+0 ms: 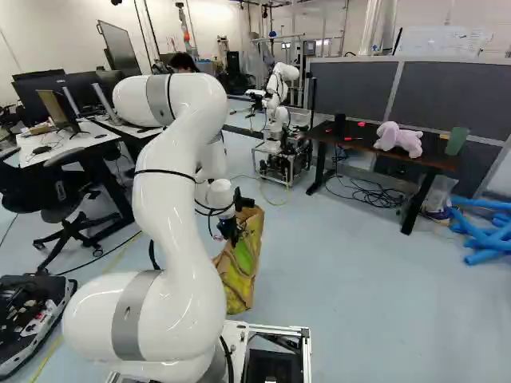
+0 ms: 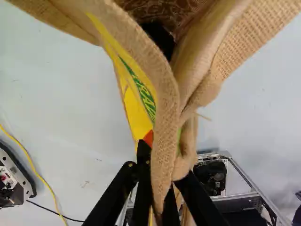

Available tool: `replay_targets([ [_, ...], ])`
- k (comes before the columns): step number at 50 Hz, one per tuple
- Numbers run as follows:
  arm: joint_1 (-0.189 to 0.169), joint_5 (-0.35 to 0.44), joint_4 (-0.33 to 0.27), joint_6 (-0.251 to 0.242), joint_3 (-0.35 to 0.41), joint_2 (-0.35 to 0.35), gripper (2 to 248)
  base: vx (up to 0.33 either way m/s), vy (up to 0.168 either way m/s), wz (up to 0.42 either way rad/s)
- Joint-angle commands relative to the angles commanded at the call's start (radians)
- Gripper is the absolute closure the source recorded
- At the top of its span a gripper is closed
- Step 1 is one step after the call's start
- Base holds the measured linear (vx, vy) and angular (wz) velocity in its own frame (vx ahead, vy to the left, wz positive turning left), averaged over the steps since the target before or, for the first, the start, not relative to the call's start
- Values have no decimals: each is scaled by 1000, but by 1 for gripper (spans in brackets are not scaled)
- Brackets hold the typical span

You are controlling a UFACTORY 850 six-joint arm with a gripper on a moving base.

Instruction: Pick up the bag on the ground and place it on the table

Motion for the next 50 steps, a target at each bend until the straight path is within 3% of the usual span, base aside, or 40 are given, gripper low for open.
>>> replay_targets([
  [29,-33,0,-3,0,118,142,229,0,0,0],
  [50,-50,-11,-79,0,151,226,229,0,0,0],
])
